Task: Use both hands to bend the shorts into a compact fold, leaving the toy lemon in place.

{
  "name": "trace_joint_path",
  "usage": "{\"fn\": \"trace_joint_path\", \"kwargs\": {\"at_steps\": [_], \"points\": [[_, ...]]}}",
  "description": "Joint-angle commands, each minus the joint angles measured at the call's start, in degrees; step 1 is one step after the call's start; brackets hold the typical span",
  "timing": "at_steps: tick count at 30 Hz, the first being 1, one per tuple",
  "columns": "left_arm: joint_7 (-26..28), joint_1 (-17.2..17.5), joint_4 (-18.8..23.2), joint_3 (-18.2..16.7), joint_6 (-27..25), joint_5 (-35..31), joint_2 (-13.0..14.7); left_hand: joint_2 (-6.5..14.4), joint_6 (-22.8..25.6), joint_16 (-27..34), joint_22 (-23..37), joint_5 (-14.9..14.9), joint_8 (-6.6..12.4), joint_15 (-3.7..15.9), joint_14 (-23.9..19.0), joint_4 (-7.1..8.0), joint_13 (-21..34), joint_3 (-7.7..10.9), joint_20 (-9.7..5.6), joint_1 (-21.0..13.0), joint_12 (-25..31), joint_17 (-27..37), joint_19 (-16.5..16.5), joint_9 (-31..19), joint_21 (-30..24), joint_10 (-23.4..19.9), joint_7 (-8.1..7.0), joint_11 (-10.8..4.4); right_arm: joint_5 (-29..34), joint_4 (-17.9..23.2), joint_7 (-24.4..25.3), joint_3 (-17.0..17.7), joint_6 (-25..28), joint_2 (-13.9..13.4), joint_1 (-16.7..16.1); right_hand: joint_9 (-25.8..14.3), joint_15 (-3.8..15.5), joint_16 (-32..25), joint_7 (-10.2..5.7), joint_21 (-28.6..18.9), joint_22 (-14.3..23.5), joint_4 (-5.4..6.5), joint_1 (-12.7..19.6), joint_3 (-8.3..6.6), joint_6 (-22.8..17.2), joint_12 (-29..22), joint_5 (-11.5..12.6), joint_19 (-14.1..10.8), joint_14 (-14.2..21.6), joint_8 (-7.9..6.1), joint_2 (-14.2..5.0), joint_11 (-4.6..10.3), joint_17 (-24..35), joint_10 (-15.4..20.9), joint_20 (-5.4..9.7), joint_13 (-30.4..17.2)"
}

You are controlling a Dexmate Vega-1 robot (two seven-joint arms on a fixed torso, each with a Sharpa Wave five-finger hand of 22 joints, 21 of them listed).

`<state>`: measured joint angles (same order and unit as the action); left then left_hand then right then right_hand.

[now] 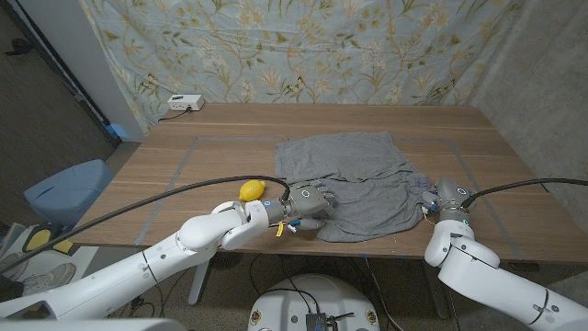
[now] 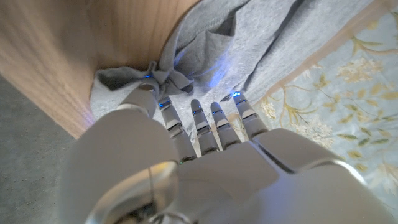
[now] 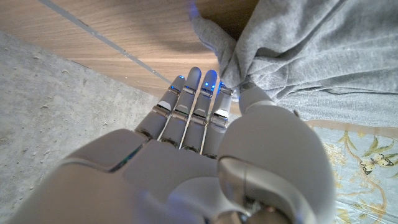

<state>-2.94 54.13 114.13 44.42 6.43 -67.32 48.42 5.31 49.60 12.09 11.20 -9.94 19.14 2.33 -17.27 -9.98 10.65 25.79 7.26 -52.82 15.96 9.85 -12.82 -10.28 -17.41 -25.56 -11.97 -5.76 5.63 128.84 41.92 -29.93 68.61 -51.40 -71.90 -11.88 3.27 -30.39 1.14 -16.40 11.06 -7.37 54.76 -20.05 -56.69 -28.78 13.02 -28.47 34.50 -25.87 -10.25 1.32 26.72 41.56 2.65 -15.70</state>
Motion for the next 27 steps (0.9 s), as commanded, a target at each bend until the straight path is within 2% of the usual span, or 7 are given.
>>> {"fn": "trace_joint_path", "kwargs": {"at_steps": [1,4,9,14,17,20,27], "points": [[14.9,3.2,-3.0,0.7,-6.7,-6.1,-0.8,2.2,9.1,0.4,0.3,0.1,0.34,2.30,-1.7,1.06,0.3,0.22,-0.11,-1.6,0.1,0.4,-0.8,-2.0,-0.5,-1.9,10.70,-0.17,0.7,0.0,0.1,1.1,-2.6,-0.3,-1.3,-0.1,7.17,0.4,0.17,-0.4,0.3,0.43,0.7,-0.27,-0.7,-0.4,-0.2,-0.7,0.5,-0.37,-0.02,0.01,0.1,0.6,0.27,0.0],[16.6,4.1,-2.7,-0.4,-7.3,-2.1,-0.9,4.7,7.4,0.3,0.4,-0.2,0.39,2.27,-1.7,2.39,0.4,0.75,-0.18,-1.3,-0.3,0.7,-0.8,-3.1,-0.6,-2.0,11.64,-0.32,1.6,-0.1,0.9,1.0,-2.8,0.0,-1.4,-0.1,7.17,0.4,0.08,-0.3,0.3,0.64,0.5,-0.17,-0.3,-0.3,-0.3,-0.3,0.4,-0.27,0.04,0.38,0.3,0.3,0.67,0.0],[17.3,5.4,-1.4,-3.0,-6.7,7.1,-1.1,6.5,4.6,-0.3,0.6,-0.7,1.47,1.44,-0.7,4.51,0.8,2.53,0.06,-0.8,-1.6,1.2,0.3,-5.7,-0.4,-0.5,13.34,0.23,3.0,-0.5,3.0,1.8,-3.6,1.5,-2.0,-1.3,7.80,1.5,-0.54,0.1,0.4,2.20,-0.4,-0.22,0.8,-0.1,-0.3,1.2,-0.1,-0.94,-0.51,2.47,0.3,-0.9,2.07,-0.5],[18.1,6.4,-0.4,-5.5,-5.1,15.1,-0.9,6.8,-0.7,-0.4,1.1,-1.6,4.21,0.43,0.7,8.27,1.3,6.19,0.71,-0.5,-3.2,2.1,1.6,-11.1,-0.5,1.4,15.20,1.19,4.8,-1.5,5.7,2.4,-5.2,3.5,-2.4,-3.8,8.24,2.8,-2.76,0.0,0.8,5.90,-2.4,-0.40,3.4,-0.5,0.6,2.5,0.5,-2.78,-1.14,5.26,0.8,-1.7,2.77,-1.9],[20.1,7.0,-0.1,-6.6,-5.1,16.3,-1.0,6.8,-1.9,-0.4,1.2,-1.7,5.20,0.24,1.1,9.27,1.5,7.00,0.71,-0.3,-3.4,2.3,1.9,-12.7,-0.6,1.8,15.38,1.49,6.2,-2.3,7.5,2.6,-6.4,4.8,-2.6,-6.2,8.79,2.7,-4.45,-0.4,1.1,8.20,-3.3,-0.59,6.0,-1.2,1.5,2.8,2.1,-4.37,-1.33,7.59,1.9,-1.9,2.95,-3.4],[22.6,7.5,0.3,-7.3,-6.3,15.4,-1.3,6.6,-3.1,-0.3,1.3,-1.8,6.63,0.34,1.3,10.59,1.7,7.79,0.64,0.1,-3.5,2.6,2.0,-14.7,-0.8,1.9,15.04,1.09,7.3,-3.1,8.4,2.6,-7.5,5.7,-2.4,-8.0,8.96,1.3,-5.50,-0.9,1.3,9.03,-3.1,-0.56,7.5,-1.9,2.2,2.2,4.4,-5.80,-1.24,8.22,3.7,-1.8,3.04,-4.6],[25.4,7.8,0.9,-9.1,-7.4,16.7,-1.9,6.4,-3.3,-0.2,1.4,-1.8,8.43,0.73,1.4,11.67,1.8,8.34,0.45,0.6,-3.6,2.7,2.1,-16.7,-1.0,1.7,14.81,0.79,10.2,-5.0,10.4,2.7,-11.0,7.4,-1.2,-9.9,8.94,0.9,-5.70,-1.5,1.6,9.56,-2.8,-0.50,8.3,-2.7,2.7,1.6,4.9,-7.56,-0.96,8.50,5.0,-1.7,3.14,-6.0]]}}
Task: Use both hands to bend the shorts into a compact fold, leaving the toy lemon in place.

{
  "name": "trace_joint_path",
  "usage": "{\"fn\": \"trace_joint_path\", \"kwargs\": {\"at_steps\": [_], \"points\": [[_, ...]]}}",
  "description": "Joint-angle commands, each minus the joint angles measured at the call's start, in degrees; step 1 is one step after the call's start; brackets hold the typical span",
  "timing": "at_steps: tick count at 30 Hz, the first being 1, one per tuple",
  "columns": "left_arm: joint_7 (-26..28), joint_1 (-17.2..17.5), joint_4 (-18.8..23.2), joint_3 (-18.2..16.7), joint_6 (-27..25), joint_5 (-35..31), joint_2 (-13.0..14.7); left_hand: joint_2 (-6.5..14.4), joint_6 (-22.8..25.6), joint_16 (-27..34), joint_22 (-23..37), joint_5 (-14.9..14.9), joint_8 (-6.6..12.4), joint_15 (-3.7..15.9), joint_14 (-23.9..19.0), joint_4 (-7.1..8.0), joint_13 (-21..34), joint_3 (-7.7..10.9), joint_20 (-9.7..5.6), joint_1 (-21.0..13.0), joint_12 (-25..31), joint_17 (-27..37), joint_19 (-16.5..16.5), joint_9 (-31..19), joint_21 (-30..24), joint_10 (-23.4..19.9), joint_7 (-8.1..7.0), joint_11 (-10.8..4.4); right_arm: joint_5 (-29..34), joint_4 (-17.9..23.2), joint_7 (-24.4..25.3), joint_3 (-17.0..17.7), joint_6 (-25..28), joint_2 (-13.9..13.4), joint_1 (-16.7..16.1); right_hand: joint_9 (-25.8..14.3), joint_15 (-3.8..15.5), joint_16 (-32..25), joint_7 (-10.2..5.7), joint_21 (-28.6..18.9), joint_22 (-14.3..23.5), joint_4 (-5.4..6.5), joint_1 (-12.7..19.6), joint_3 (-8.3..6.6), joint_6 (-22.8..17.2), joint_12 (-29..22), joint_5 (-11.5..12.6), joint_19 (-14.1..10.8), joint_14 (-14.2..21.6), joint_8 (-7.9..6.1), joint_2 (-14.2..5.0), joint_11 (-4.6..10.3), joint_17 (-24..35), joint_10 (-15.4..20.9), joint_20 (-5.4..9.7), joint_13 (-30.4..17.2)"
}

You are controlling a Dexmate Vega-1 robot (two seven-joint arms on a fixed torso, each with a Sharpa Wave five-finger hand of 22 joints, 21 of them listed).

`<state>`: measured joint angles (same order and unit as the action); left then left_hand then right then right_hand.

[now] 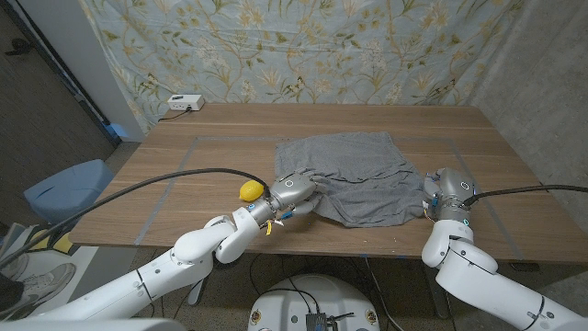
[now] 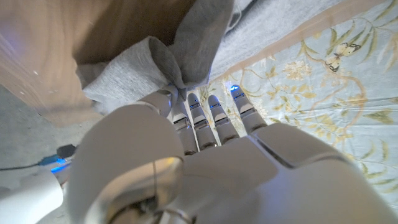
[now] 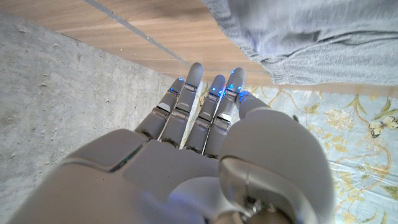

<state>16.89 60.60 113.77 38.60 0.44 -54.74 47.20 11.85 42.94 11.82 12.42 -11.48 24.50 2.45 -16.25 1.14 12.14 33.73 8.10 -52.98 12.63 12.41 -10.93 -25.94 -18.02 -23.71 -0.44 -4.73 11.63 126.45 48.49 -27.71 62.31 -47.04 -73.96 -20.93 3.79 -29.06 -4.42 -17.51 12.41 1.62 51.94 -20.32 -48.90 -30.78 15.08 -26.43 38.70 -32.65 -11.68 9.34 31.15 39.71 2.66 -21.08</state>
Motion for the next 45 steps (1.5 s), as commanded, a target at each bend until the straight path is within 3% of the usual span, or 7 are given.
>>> {"fn": "trace_joint_path", "kwargs": {"at_steps": [1,8,17,26,37,41,45], "points": [[5.8,1.5,1.4,-3.4,-1.6,4.2,-0.7,-0.2,3.3,0.1,0.2,-0.3,3.33,0.66,0.4,0.65,0.4,0.49,-0.44,0.8,-0.2,0.2,0.2,-1.3,-0.4,-0.2,3.29,-0.19,4.3,-2.6,3.6,0.7,-4.9,3.1,1.0,-0.9,8.42,-0.4,-0.14,-0.4,0.2,0.65,0.0,-0.24,0.5,-0.8,0.7,-0.4,0.7,-0.93,0.45,0.42,0.6,0.2,3.12,-0.7],[3.7,1.1,2.2,-3.5,-2.2,4.6,-0.2,-0.4,3.0,-0.1,0.3,-0.2,5.42,0.80,1.0,1.30,0.5,1.25,-0.61,1.0,-0.4,0.2,0.6,-3.5,-0.6,0.1,3.25,-0.40,-1.1,3.8,-8.8,4.4,1.9,-1.8,1.1,-2.8,6.23,0.0,3.70,-1.5,0.3,-1.54,3.1,-0.26,0.1,-1.0,1.2,-1.3,-2.5,-4.09,1.19,-5.10,3.6,-1.3,-0.02,-2.1],[1.7,-0.9,0.5,-2.2,0.0,5.7,-0.6,-0.9,2.4,-0.3,0.3,-0.1,7.29,0.89,1.1,1.31,0.7,1.96,-0.62,1.1,-0.5,-0.1,0.6,-5.6,-0.8,0.2,2.90,-0.23,-1.4,9.6,-17.2,1.4,17.7,-5.1,2.5,4.8,2.22,1.0,5.42,-0.1,-0.5,-0.62,-5.4,9.28,9.2,3.9,-0.3,2.4,-10.7,5.45,9.59,-9.79,4.1,-9.7,-3.11,0.7],[0.9,-2.8,-0.8,-0.8,1.5,4.9,-1.3,-0.9,1.6,-0.3,0.3,0.1,8.20,0.61,1.4,1.37,0.7,2.24,-0.50,1.2,-0.6,-0.1,0.7,-6.7,-0.9,0.5,3.08,-0.05,49.5,5.0,-62.9,2.9,17.7,8.1,-2.8,6.6,0.49,2.1,5.65,1.5,-0.7,0.94,-10.1,12.64,13.1,5.4,0.0,5.9,-14.3,8.92,11.01,-10.96,3.8,-13.1,-4.35,1.4],[0.6,-3.4,-1.3,-0.3,1.8,4.5,-1.7,-0.9,0.9,-0.3,0.3,0.3,9.28,0.32,1.8,1.30,0.8,2.32,-0.45,1.3,-0.8,0.0,0.8,-7.9,-1.1,1.0,3.14,0.12,67.3,1.4,-83.3,0.7,17.7,9.2,-0.8,7.8,-0.46,3.4,6.19,3.3,-0.7,2.25,-14.8,16.23,16.9,6.8,0.3,9.7,-17.3,12.16,13.63,-11.70,2.9,-16.5,-5.69,2.0],[0.5,-3.5,-1.3,-0.3,1.7,4.7,-1.7,-0.9,0.7,-0.3,0.3,0.4,9.69,0.36,1.9,1.25,0.8,2.34,-0.48,1.3,-0.8,0.0,0.8,-8.4,-1.1,1.1,3.17,0.11,68.4,0.2,-79.9,-2.2,17.2,8.1,0.2,8.5,1.89,0.9,4.29,2.8,-0.7,-4.81,-2.3,13.26,11.3,3.7,3.4,7.4,-13.4,11.36,11.71,-9.87,2.8,-12.4,-3.87,1.0],[0.2,-3.6,-1.5,-0.3,1.6,4.8,-1.8,-0.8,0.5,-0.3,0.3,0.4,10.03,0.24,1.9,1.21,0.8,2.36,-0.41,1.3,-0.9,0.0,0.8,-8.7,-1.2,1.2,3.10,0.13,65.9,-0.6,-71.3,-2.5,14.7,8.7,-0.5,6.4,7.59,-8.3,2.28,0.1,-0.6,-11.03,11.9,10.29,-7.2,-5.2,5.3,0.0,-1.8,3.85,7.08,-5.09,6.5,1.6,-0.68,-2.0]]}}
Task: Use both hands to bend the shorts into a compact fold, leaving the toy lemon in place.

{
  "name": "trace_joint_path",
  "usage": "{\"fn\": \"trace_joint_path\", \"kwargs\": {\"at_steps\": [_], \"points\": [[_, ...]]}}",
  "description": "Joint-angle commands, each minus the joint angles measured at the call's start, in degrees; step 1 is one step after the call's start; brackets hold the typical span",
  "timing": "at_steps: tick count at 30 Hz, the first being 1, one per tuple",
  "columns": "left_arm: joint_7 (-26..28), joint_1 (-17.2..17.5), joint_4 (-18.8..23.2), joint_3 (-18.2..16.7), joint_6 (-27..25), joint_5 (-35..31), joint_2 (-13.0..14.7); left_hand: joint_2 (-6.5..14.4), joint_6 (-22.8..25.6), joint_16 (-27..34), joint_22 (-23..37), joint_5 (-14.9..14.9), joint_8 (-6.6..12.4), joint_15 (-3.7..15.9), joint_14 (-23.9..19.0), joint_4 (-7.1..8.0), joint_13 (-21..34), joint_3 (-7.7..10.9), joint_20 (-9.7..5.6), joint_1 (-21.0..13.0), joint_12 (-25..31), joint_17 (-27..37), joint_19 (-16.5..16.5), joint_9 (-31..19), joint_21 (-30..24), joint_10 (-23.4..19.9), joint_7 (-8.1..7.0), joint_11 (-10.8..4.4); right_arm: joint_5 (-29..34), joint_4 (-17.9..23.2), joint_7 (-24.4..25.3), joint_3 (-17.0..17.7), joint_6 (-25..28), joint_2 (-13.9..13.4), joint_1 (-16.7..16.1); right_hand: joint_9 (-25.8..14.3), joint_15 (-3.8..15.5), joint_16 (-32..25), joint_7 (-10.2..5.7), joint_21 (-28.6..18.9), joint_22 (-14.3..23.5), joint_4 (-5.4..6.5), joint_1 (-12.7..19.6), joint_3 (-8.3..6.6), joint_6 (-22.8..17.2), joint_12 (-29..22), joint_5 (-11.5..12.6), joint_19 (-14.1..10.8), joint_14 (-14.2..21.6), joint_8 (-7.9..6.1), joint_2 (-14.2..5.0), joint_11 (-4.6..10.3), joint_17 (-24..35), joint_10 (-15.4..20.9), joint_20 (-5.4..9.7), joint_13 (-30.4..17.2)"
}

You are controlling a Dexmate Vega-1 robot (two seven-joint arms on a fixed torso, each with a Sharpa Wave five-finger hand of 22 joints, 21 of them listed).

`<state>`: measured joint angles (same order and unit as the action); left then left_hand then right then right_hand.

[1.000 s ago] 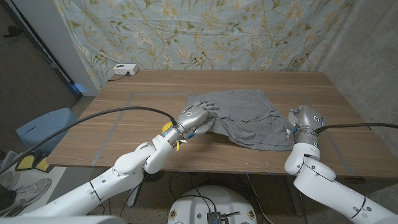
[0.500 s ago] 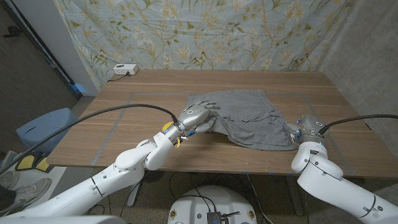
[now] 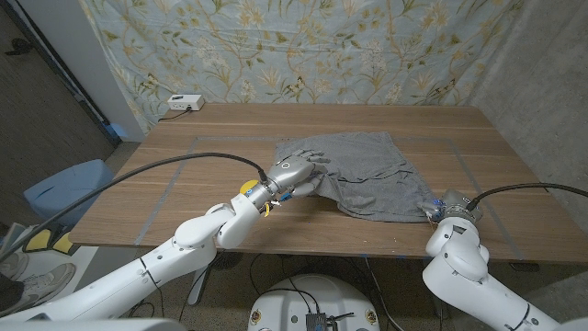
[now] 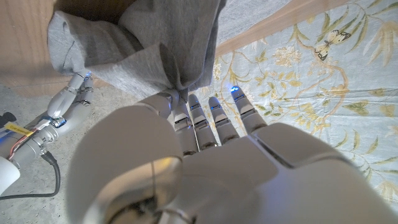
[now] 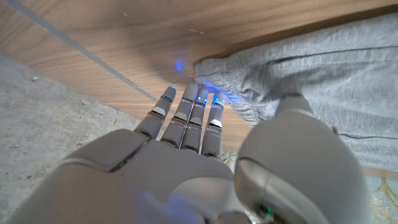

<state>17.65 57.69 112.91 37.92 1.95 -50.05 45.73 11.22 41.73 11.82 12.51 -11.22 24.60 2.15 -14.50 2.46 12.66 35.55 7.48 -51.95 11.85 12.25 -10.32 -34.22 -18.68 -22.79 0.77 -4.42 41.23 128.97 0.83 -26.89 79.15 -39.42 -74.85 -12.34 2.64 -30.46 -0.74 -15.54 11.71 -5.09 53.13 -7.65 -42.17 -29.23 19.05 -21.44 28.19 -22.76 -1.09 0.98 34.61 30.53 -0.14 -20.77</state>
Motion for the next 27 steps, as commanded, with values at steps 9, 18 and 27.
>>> {"fn": "trace_joint_path", "kwargs": {"at_steps": [9,18,27], "points": [[-0.7,-0.9,-0.8,0.5,0.1,0.3,-0.4,-0.1,1.3,-0.2,0.2,0.3,10.69,0.40,0.5,-0.27,0.4,0.56,0.19,0.2,-0.1,0.2,0.4,-1.2,-0.6,0.4,2.01,-0.06,24.2,-3.0,-0.2,0.2,-10.0,3.4,-3.0,-2.4,10.05,-15.7,-2.34,-5.3,1.6,-3.37,15.4,-0.29,-18.4,-10.9,-0.5,-10.2,15.0,-7.71,-4.59,5.72,9.0,15.6,4.35,-4.3],[-3.5,-1.1,-1.5,-1.7,4.0,10.5,0.0,0.1,1.4,-0.2,0.2,0.3,12.04,0.56,1.0,-0.56,0.4,0.69,-0.05,0.0,-0.2,0.4,0.7,-2.4,-0.6,0.9,2.89,-0.13,2.2,-1.6,26.7,12.2,-27.0,12.3,-8.6,-4.6,9.53,-14.1,-2.13,-6.7,3.3,1.56,10.2,0.99,-16.1,-10.6,-0.9,-8.9,15.2,-8.23,-8.38,5.08,9.2,14.6,3.78,-4.7],[-3.2,0.6,-1.5,-5.8,6.5,19.3,0.5,0.3,1.1,-0.2,0.2,0.3,13.38,0.35,1.7,-1.08,0.5,1.23,-0.27,-0.6,-0.3,0.5,1.6,-3.6,-0.5,1.4,3.62,-0.17,-7.4,-4.4,38.6,14.3,-35.9,13.9,-6.7,-5.6,9.70,-14.1,-2.19,-7.0,3.9,2.02,10.0,0.95,-15.6,-10.7,-0.8,-8.0,14.9,-8.75,-8.94,5.32,9.9,14.3,3.87,-5.2]]}}
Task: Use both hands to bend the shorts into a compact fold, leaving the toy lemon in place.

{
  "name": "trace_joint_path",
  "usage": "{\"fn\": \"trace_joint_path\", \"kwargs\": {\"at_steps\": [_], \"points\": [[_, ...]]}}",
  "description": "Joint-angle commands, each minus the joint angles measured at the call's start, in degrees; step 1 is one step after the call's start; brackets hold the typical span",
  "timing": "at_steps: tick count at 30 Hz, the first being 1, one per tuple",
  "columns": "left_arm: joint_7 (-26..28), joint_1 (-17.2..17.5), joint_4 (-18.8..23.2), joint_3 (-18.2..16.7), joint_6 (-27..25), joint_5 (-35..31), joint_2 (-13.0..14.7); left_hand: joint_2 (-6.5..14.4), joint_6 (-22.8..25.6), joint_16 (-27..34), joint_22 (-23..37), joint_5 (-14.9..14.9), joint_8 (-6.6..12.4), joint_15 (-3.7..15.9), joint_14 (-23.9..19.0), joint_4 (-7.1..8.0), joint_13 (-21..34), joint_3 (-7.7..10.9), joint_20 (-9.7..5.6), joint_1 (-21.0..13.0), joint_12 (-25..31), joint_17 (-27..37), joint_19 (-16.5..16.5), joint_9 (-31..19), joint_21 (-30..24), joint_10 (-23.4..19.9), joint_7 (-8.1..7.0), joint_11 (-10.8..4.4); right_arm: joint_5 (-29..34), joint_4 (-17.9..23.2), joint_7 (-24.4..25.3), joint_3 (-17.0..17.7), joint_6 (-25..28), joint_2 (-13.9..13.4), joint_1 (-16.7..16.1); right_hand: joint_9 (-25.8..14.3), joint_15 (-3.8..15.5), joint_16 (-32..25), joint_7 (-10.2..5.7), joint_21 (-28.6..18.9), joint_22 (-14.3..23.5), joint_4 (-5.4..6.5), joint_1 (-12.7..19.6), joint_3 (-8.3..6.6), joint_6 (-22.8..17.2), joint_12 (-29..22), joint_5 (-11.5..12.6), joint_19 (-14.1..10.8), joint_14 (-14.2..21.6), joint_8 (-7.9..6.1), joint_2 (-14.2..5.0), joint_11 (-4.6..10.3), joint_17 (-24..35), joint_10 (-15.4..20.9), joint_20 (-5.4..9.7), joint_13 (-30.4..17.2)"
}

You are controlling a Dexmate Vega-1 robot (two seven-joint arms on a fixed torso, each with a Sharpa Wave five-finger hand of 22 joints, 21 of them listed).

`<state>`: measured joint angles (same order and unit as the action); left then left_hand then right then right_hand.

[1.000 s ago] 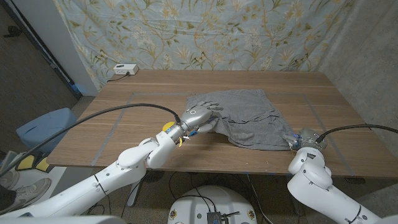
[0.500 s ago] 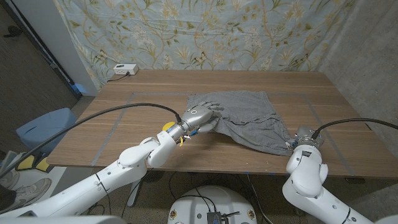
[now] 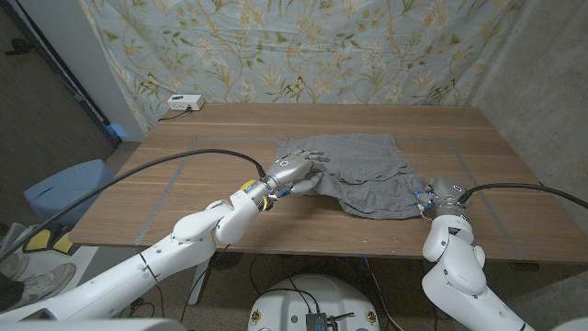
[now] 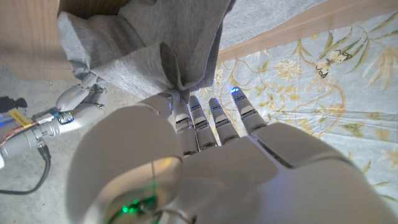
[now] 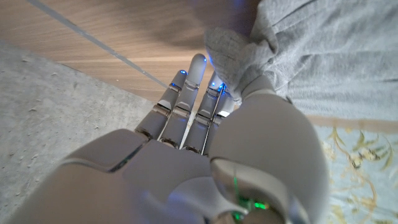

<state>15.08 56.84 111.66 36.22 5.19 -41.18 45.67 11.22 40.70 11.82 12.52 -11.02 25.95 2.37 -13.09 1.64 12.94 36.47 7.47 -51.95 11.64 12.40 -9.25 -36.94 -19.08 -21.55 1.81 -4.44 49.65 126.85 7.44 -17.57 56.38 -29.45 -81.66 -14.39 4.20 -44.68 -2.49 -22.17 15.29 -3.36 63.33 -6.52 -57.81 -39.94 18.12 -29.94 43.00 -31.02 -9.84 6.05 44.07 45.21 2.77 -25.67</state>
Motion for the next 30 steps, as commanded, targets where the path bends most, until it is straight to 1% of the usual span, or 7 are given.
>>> {"fn": "trace_joint_path", "kwargs": {"at_steps": [1,7,11,16,20,25,30], "points": [[-0.5,1.7,-0.2,-4.7,3.6,11.5,0.6,0.3,2.3,-0.2,0.2,0.1,12.19,0.11,0.4,-0.32,0.2,0.37,-0.25,-0.6,-0.1,0.3,0.6,-1.0,-0.1,0.2,2.68,-0.19,-16.8,-2.8,33.4,5.2,-14.3,4.4,0.5,-3.6,8.14,0.1,-0.43,-0.4,0.3,0.33,-0.2,-0.20,0.0,0.0,0.2,0.6,0.1,-0.59,-0.25,0.27,0.5,-0.4,0.94,-0.4],[0.8,3.4,0.0,-7.4,4.1,15.0,0.8,0.1,2.0,-0.3,0.2,0.2,13.17,0.05,0.5,-0.67,0.3,1.14,-0.23,-0.9,0.0,0.2,1.1,-2.0,-0.1,0.4,3.51,-0.07,-23.0,-4.9,39.5,6.8,-20.7,6.5,2.7,-4.4,7.97,-0.2,-0.60,-0.6,0.7,0.84,-0.5,-0.21,0.7,0.1,0.3,1.1,-0.1,-1.01,-0.67,0.35,1.2,-0.8,0.60,-0.8],[1.9,4.3,0.1,-8.6,3.6,15.5,0.8,0.1,1.9,-0.3,0.3,0.2,13.58,0.09,0.6,-0.69,0.3,1.41,-0.16,-1.0,0.0,0.1,1.2,-2.4,-0.1,0.4,3.47,-0.04,-27.5,-5.9,40.6,7.6,-24.4,7.0,4.5,-5.1,8.06,-0.3,-0.70,-0.8,1.0,1.25,-0.7,-0.27,1.4,0.1,0.4,1.4,-0.3,-1.32,-0.88,0.46,1.7,-1.0,0.48,-1.2],[2.5,4.9,-0.3,-10.1,3.8,17.8,0.6,0.1,1.5,-0.3,0.3,0.3,14.15,-0.01,0.7,-0.53,0.3,1.71,0.00,-0.8,0.0,0.2,1.3,-3.0,-0.2,0.6,3.54,-0.01,-34.5,-6.3,38.1,8.8,-28.3,6.7,6.6,-6.1,8.11,-0.8,-0.74,-1.2,1.4,1.54,-0.7,-0.44,1.9,0.1,0.5,1.7,-0.5,-2.07,-0.95,0.29,2.7,-1.5,-0.01,-1.8],[1.5,4.8,-1.7,-11.5,4.5,22.6,0.1,0.1,1.1,-0.3,0.3,0.4,14.66,-0.05,0.9,-0.32,0.4,1.93,0.06,-0.7,0.0,0.2,1.5,-3.6,-0.2,0.7,3.52,0.20,-40.5,-6.1,34.5,9.7,-30.6,5.6,8.2,-7.0,7.81,-1.0,-0.46,-1.4,1.6,1.85,-0.8,-0.59,2.3,0.0,0.6,2.2,-0.9,-2.79,-1.12,-0.16,3.0,-1.6,-0.65,-2.3],[-2.3,3.9,-3.9,-12.5,6.3,30.4,-0.1,0.1,0.4,-0.4,0.4,0.6,15.44,-0.66,1.4,-0.05,0.4,2.24,0.06,-0.4,-0.1,0.3,1.8,-4.5,-0.3,1.2,3.65,0.67,-47.4,-5.7,30.0,10.8,-31.1,4.1,10.2,-8.1,7.51,-1.3,0.11,-1.8,1.8,2.41,-1.2,-0.77,2.6,-0.1,0.7,2.5,-1.5,-3.63,-1.49,-1.15,3.0,-1.8,-1.56,-3.0],[-8.4,2.0,-7.3,-12.4,8.2,39.5,-0.6,0.2,-0.2,-0.4,0.5,0.7,16.11,-1.04,2.0,0.01,0.5,2.39,0.25,-0.4,-0.3,0.5,2.3,-5.3,-0.3,1.9,3.98,1.22,-54.1,-5.8,26.4,11.6,-30.5,2.8,12.3,-9.1,7.11,-1.4,0.90,-1.8,2.0,3.09,-1.5,-1.32,2.9,-0.3,0.9,3.5,-2.4,-4.44,-1.91,-1.82,2.9,-1.8,-2.37,-3.4]]}}
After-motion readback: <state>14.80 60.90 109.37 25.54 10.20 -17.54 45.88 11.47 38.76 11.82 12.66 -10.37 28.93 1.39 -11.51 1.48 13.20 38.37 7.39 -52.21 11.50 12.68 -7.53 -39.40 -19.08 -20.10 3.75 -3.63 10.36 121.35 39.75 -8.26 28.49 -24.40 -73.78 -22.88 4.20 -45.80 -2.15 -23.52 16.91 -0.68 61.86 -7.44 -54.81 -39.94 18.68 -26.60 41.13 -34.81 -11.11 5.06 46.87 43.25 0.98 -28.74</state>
